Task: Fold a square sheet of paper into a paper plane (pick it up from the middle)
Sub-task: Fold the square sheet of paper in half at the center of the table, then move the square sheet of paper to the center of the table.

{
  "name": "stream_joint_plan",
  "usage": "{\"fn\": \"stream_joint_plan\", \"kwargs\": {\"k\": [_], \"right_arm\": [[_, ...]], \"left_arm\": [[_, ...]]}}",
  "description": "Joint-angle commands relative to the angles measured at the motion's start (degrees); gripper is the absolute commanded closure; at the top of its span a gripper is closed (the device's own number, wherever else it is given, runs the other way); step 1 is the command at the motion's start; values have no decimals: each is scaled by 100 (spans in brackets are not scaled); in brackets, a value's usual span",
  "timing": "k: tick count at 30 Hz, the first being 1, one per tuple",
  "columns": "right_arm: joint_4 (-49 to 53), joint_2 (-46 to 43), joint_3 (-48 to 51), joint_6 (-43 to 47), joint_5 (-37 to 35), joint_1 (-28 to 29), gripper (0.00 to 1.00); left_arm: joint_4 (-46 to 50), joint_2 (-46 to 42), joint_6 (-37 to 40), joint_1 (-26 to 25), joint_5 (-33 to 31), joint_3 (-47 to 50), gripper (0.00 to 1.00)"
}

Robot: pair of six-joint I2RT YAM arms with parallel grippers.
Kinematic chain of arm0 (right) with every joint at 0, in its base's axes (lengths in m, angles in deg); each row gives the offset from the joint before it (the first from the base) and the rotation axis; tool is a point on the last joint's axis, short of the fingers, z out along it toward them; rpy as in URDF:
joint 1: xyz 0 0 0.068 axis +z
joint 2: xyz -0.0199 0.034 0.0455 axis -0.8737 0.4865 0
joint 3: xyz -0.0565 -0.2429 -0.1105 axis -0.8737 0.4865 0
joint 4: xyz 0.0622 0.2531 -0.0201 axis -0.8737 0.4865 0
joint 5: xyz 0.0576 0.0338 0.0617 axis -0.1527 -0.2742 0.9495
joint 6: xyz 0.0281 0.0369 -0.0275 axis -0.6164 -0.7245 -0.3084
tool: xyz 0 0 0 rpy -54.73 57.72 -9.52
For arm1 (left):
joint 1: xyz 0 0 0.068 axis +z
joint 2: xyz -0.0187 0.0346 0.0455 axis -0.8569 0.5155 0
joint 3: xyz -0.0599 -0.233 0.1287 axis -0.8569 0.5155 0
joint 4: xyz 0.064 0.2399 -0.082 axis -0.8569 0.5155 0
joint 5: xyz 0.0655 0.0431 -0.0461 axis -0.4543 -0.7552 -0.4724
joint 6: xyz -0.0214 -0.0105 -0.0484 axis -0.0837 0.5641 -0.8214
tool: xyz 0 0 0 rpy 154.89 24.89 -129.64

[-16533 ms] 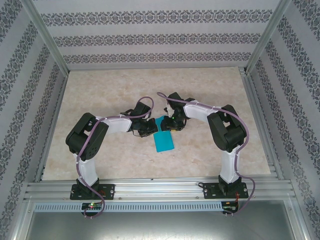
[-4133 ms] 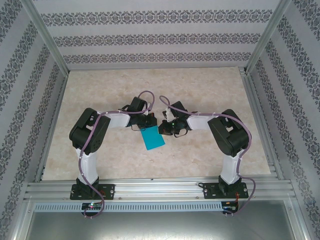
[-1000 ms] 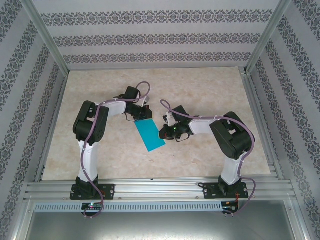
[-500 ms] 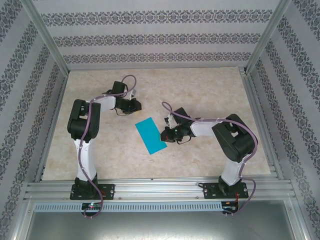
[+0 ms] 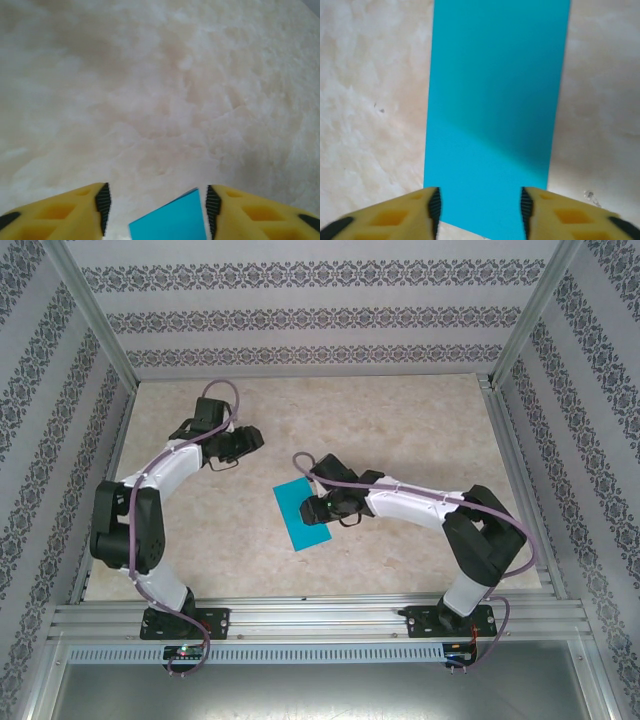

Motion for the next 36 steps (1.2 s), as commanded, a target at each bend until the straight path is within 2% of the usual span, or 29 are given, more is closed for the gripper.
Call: {"fn": "stream_joint_plan", "kwargs": {"k": [1,6,10,13,20,24,27,33,36], "right_arm": [[654,-3,-37,524,-762,232,45],[679,435,-372,373,-523,353,44],[450,811,-605,112,-246,332,44],[278,1123,-763,-125,-298,267,44],[-155,1456,-797,-848,-344,-154,47],[-364,1202,-170,-1728,-627,-400,49],[-665,884,224,-2225,-565,-473,51],[-63,203,-122,-1690,-640,-261,47],[171,-3,-58,-959,-622,-89,40]], "left_arm": [[449,-278,-398,238,-454,424,36],[480,-978,-558,348,-924,976,15],[520,-1228,-438,365,-809,1169,6],[465,-1325,-435,366,-684,1292,2],[335,-1375,-579,361,-207,1470,0],[391,-1432,-667,239,-5,1534,0],[383,-1528,-768,103,0,1651,0],[16,-1785,-1180,-176,63,2170,0],[-137,-1905,-1307,-274,31,2395,0]]}}
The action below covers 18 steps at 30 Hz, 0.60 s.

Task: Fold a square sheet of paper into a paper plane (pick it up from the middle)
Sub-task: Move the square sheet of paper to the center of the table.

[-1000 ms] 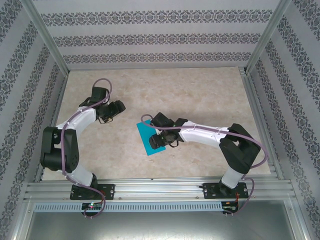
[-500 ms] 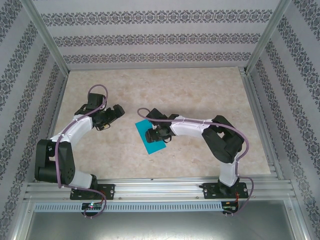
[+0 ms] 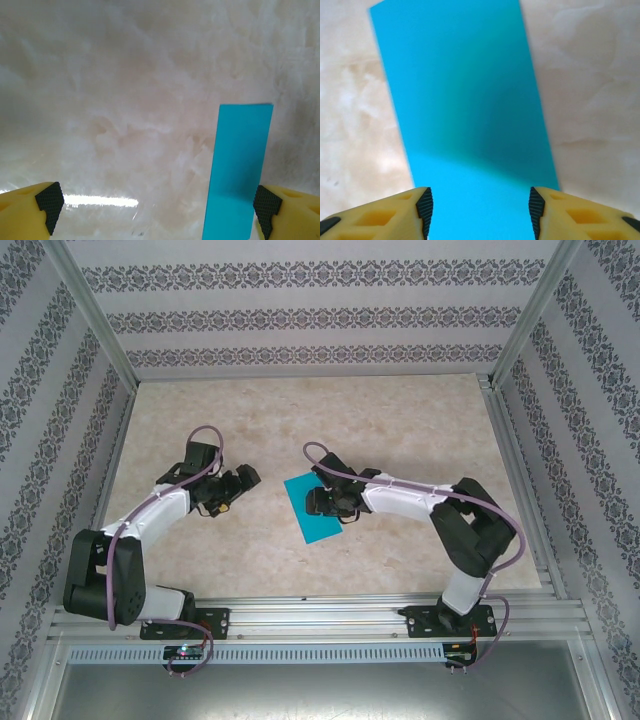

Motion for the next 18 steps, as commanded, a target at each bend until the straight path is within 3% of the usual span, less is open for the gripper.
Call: {"fn": "stream_joint_plan", "kwargs": {"k": [1,6,9,18], "right_arm": [[551,-309,-49,847,-213,200,36],[1314,-343,-165,2011,-378,451,25],[1514,-190,-288,2464,-435,689,26],[1696,618,-914,2470,-572,1016,25]], "left_arm": [[-346,-202,-311,-122,28,215,0],[-405,-258,-369,-227,-49,354,0],[-315,-198,-378,-244,-212,316,0],[-167,170,-282,-249,-212,79,0]]}}
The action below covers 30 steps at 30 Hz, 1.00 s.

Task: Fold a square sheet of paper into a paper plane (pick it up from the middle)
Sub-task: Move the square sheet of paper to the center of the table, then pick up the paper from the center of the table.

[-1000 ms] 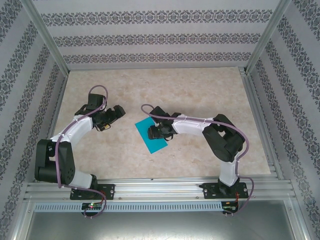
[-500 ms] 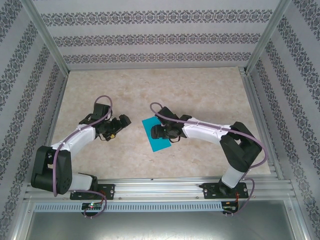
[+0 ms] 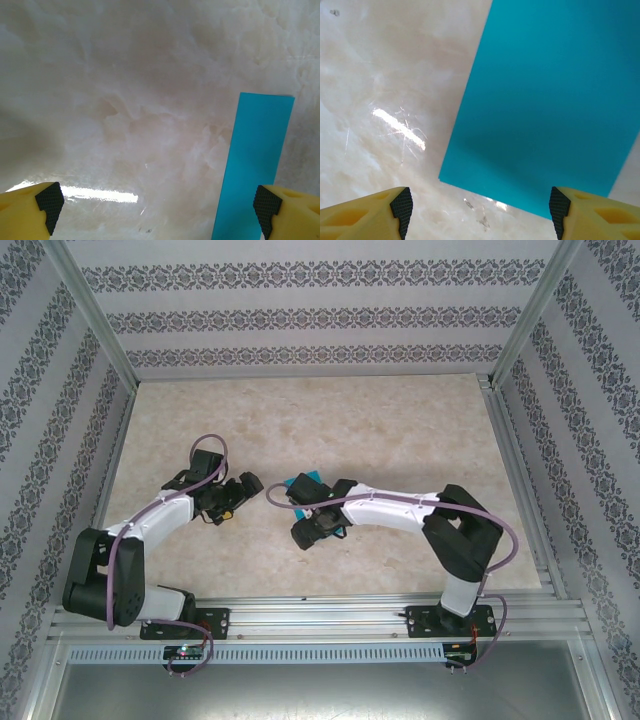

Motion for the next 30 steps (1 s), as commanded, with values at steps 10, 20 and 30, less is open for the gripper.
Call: {"fn": "stream_joint_plan", "kwargs": {"k": [10,20,30], "right_arm": [[402,815,-439,172,-68,46,25],[476,1015,-383,160,-25,-36,36],[11,811,-20,110,1099,-488,36]], "left_arm": [[48,288,64,-69,-95,-231,0],[30,420,81,-83,-99,-295,0],[17,479,99,-120,-12,-322,0]]}}
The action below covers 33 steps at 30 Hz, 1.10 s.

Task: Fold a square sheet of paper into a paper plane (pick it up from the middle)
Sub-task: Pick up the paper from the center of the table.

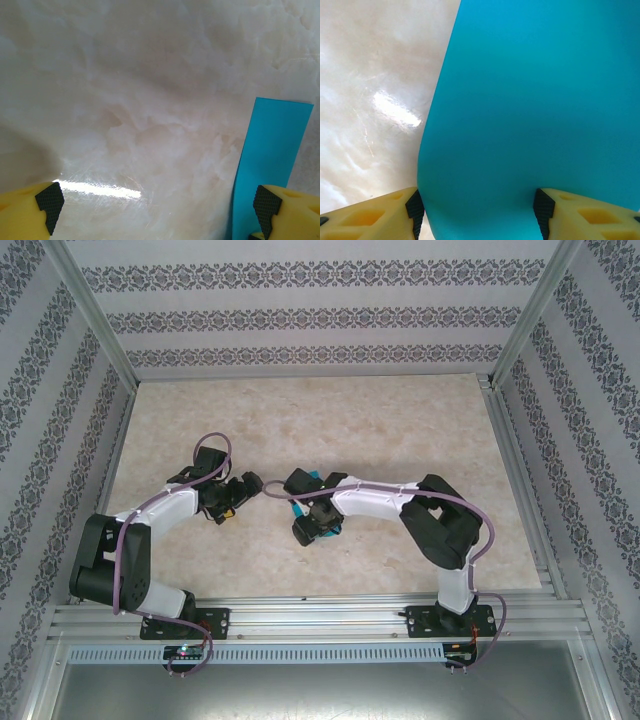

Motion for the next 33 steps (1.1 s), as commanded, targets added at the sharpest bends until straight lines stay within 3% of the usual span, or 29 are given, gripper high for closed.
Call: {"fn": "stream_joint_plan", "kwargs": {"k": [1,33], "right_arm": [[-155,133,351,-39,710,-200,36],[-182,302,506,-62,946,-545,30]], "left_arm": [[21,62,102,-110,8,-137,0],[29,156,193,-247,98,-289,0]]}}
